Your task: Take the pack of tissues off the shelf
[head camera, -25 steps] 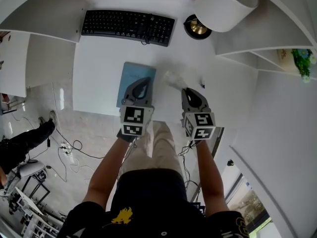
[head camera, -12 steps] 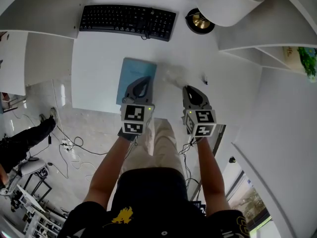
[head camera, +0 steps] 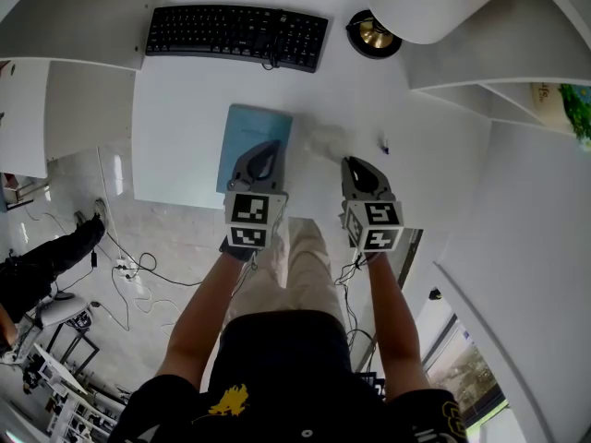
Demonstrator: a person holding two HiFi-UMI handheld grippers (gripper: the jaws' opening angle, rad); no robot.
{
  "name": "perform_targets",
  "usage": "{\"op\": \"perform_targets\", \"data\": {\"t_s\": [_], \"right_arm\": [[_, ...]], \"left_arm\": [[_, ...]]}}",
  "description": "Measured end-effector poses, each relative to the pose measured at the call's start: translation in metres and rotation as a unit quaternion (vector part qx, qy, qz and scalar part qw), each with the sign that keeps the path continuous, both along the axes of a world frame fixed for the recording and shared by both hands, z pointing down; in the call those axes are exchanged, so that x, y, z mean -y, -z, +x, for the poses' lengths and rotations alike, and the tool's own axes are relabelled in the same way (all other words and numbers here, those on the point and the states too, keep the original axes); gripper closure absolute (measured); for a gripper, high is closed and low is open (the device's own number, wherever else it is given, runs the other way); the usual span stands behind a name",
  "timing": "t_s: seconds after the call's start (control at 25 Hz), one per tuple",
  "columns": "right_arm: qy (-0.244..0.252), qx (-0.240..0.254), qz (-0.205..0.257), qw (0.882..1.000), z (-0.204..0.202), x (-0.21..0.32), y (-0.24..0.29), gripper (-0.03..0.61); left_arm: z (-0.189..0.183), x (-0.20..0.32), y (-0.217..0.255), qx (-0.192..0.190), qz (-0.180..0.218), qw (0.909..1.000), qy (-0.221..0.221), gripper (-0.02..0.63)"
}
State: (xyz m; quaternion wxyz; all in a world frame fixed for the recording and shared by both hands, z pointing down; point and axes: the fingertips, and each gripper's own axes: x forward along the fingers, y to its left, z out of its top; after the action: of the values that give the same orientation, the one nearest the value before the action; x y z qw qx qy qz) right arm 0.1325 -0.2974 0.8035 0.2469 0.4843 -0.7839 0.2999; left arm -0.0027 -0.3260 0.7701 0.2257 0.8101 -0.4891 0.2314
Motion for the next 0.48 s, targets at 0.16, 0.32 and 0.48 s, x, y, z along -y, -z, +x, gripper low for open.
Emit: {"op": "perform_targets", "data": {"t_s": [0.16,0.32,0.48], "right_arm": [[0.0,-0.006,0.003,1.0,0.0017,-0.0004,0.0001,0.54],[0.0,-0.006,0.001,1.0,-0.0001,-0.0004,0.003,0.54],[0.03,-0.035,-0.007,0.999,-0.0057,-0.0039,-0.0024,0.519]], "left_arm": [[-0.0004,-0.0008,0.0022,-0.002,0.001,1.0,-0.001,0.597],[-0.0028,-0.0011,0.0048,-0.003,-0.001,1.0,-0.001,0.597],[-0.0045,-0.0008,0.0065,-0.004,-0.001,1.0,-0.002,0.597]]}}
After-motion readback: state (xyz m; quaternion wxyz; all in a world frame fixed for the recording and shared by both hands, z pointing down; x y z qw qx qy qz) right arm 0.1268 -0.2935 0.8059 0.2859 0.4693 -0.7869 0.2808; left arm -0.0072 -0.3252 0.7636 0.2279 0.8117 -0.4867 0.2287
